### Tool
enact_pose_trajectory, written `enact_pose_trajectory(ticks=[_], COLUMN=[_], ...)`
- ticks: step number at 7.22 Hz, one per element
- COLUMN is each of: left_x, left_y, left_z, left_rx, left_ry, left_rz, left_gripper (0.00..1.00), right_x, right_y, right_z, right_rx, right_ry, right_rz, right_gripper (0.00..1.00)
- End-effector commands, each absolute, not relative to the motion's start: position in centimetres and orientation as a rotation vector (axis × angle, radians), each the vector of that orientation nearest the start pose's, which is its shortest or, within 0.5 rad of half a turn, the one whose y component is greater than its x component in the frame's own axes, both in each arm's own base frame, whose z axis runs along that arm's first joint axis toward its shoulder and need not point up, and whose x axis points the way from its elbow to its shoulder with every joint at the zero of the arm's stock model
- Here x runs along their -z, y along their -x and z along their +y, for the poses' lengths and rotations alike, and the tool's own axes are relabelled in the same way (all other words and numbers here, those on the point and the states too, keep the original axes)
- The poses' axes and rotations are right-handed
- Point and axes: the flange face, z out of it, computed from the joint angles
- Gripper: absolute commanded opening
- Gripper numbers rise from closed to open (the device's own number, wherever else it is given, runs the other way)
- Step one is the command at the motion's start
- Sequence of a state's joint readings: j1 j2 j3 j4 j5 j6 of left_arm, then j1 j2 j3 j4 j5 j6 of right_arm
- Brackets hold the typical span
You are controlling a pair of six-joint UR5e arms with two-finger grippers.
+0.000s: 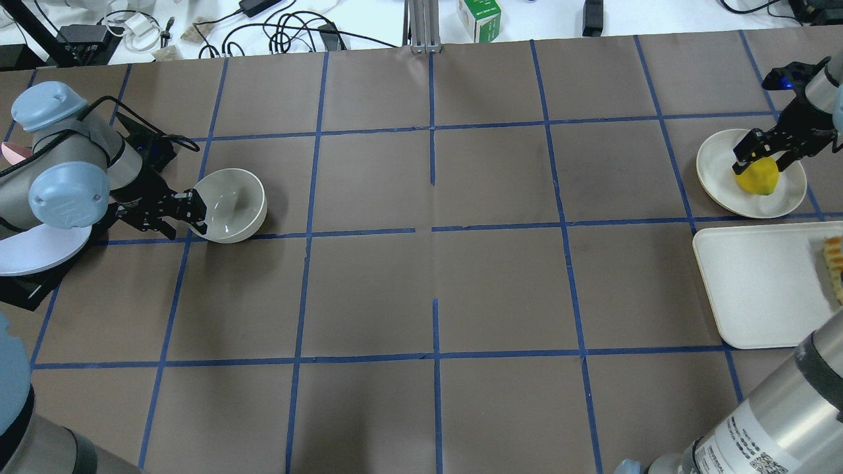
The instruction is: Place bowl and put lemon in it
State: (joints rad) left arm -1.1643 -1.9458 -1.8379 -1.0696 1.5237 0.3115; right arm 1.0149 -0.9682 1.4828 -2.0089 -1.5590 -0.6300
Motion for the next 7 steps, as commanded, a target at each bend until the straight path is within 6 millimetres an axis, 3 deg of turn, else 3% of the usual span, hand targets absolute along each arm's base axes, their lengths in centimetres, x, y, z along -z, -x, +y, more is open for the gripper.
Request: enact_pose_trajectory(ticks=[1,2,3,5,6,7], left_x=[-21.0,-21.8,-23.7,-27.7,-29.9,-31.9], left_y=[-9.3,-9.3,-8.6,-5.4,-3.9,-0.6], left_z=[-56.5,-57.0,-57.9,-59.8,-60.0,-60.0], left_rx=[-0.182,-0.147,-0.107,-0.043,-0.033,-0.015], left_ry=[0.129,0.133,0.124,0.039,0.079,0.174], left_rz=[3.226,3.224,3.212,3.233,3.252,3.355], left_gripper=[0.0,0.0,0.0,0.0,0.0,0.0], right_x=[-21.2,-22.0,-26.0,-36.9,-42.0,-46.7], right_y=[23.8,23.8,23.6,21.4,19.9,17.8], right_z=[-64.4,-64.5,-64.1,-59.9,-57.0,-53.9], right_rx=[-0.097,-0.087,-0.035,-0.041,-0.045,-0.035], right_ry=[0.136,0.138,0.135,0.126,0.122,0.114], right_rz=[3.098,3.105,3.133,3.164,3.162,3.167], right_gripper=[0.04,0.0,0.01,0.02,0.02,0.04])
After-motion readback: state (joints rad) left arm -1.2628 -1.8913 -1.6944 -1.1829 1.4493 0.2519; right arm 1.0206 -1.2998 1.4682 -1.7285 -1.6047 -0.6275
